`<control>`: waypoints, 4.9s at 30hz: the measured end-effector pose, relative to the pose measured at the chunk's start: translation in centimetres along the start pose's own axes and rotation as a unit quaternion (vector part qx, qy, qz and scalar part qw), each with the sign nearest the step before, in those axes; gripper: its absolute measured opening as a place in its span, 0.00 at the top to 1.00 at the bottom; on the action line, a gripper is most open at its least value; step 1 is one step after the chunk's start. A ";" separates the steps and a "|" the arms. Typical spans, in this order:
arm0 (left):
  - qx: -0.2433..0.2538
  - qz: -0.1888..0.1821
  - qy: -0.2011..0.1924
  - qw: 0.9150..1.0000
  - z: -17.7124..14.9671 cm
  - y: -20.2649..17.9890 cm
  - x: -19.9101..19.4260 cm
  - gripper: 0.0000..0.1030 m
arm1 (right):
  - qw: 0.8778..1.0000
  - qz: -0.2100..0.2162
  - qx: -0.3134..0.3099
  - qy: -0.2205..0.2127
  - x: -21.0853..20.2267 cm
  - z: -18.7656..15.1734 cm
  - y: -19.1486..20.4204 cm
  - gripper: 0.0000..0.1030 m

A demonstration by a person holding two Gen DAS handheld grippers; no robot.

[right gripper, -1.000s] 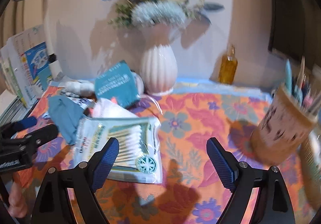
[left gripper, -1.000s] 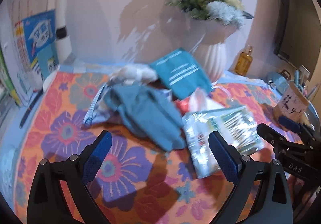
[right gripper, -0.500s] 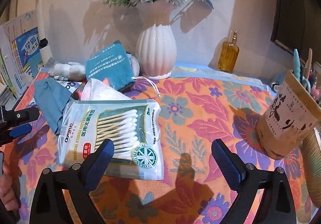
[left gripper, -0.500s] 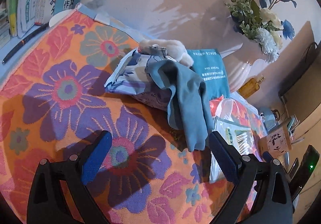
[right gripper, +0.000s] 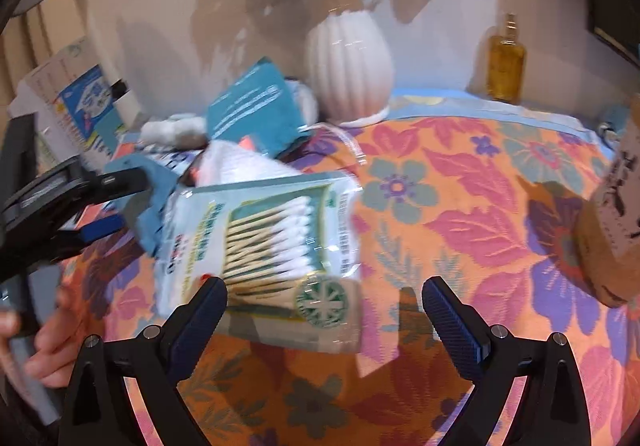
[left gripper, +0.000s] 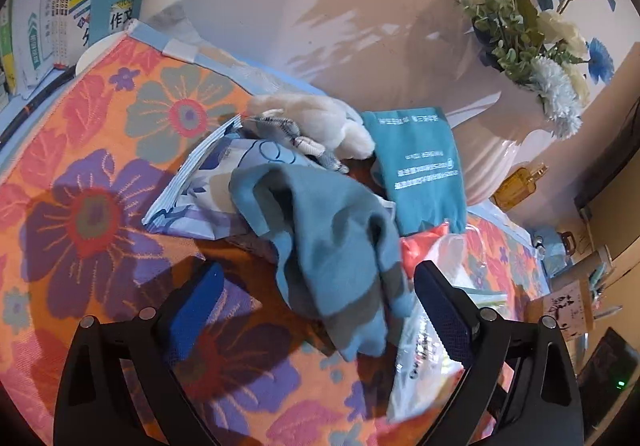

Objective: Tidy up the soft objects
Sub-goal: 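Grasp blue glove with left tool while right tool grasps cotton-swab bag, then lift blue glove with left tool while right tool lifts cotton-swab bag, then open left tool, setting blue glove back on the table, then grasp white towel with left tool while right tool holds cotton-swab bag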

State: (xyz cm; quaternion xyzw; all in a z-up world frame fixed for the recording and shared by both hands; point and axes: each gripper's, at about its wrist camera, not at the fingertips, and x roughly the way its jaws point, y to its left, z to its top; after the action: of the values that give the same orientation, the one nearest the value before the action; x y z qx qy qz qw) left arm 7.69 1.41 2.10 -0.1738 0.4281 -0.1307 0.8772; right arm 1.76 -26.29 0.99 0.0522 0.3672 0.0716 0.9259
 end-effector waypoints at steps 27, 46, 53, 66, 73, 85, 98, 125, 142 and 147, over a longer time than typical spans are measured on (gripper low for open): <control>0.012 -0.017 -0.047 0.999 -0.3 1.4 -3.8 0.75 | 0.972 0.007 -0.236 -0.014 -4.6 -1.8 8.6 0.05; 0.008 -0.037 -0.044 0.998 -0.2 1.6 -3.8 0.75 | 0.956 0.108 -0.241 0.127 -1.7 -4.8 10.6 0.05; 0.018 -0.036 -0.045 0.998 -0.4 1.2 -3.7 0.75 | 0.970 0.035 -0.212 0.115 1.1 -5.1 13.0 0.05; 0.102 -0.054 -0.077 0.990 -1.6 -2.7 -5.5 0.75 | 0.994 0.071 -0.079 0.034 -3.9 -5.0 6.3 0.55; 0.043 -0.037 -0.012 0.998 -1.0 -0.5 -2.5 0.64 | 0.992 0.116 -0.031 0.046 -3.3 -4.9 4.2 0.51; 0.079 -0.015 -0.013 0.997 -1.6 -1.6 -0.7 0.87 | 0.987 0.000 -0.151 0.047 -0.6 -5.1 8.1 0.45; 0.143 -0.105 0.018 0.984 -6.0 -4.3 -4.8 0.87 | 0.996 0.013 -0.089 -0.012 -6.9 -4.2 2.4 0.56; 0.189 -0.012 0.070 0.979 -4.1 -11.1 -2.4 0.17 | 0.999 -0.006 0.039 0.020 -6.8 -6.5 -5.8 0.54; 0.280 -0.022 0.086 0.956 -7.3 -14.7 -1.7 0.93 | 0.999 0.031 0.044 0.009 -7.1 -6.5 -6.3 0.53; 0.270 -0.067 0.042 0.960 -6.0 -16.8 -4.6 0.93 | 0.997 0.033 0.057 -0.029 -8.9 -6.4 -6.6 0.53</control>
State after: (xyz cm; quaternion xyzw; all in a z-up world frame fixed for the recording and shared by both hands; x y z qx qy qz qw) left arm -1.25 -13.20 8.89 0.0466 0.4012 -0.3070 0.8618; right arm -8.42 -34.03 1.41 0.1185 0.3417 0.0794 0.9289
